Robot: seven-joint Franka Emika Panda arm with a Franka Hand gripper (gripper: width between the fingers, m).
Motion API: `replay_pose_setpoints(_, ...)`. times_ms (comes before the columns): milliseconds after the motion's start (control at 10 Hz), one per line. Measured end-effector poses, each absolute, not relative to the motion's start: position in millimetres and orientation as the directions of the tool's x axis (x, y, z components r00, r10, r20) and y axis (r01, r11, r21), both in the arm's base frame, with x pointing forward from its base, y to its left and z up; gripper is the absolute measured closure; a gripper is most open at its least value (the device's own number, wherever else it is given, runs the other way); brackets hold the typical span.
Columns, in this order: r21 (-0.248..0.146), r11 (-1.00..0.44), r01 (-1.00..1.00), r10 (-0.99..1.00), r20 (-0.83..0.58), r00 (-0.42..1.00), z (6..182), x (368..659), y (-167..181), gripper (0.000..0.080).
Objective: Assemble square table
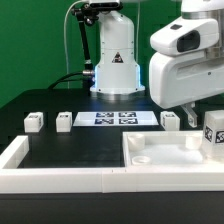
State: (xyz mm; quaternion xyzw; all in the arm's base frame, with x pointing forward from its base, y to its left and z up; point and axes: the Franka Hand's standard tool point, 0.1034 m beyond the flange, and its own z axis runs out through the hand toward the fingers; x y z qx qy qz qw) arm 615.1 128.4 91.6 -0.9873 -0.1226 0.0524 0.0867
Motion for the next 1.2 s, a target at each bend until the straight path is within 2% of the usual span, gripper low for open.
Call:
replay_pose_setpoints(400, -0.176, -0.961, 0.214, 0.23, -0.079, 0.97, 91.3, 617, 126, 0.0151)
replay_pose_setpoints(600, -0.136, -0.976, 0.173, 0.184, -0.072, 0.98, 93.0, 623, 118, 0.0151)
replay_pose_setpoints(1000, -0.134, -0.975, 0.176, 0.186, -0.06, 0.981, 94.2, 625, 124, 0.0151)
replay_pose_setpoints(1200, -0.135, -0.971, 0.195, 0.204, -0.056, 0.977, 93.0, 625, 123, 0.0416)
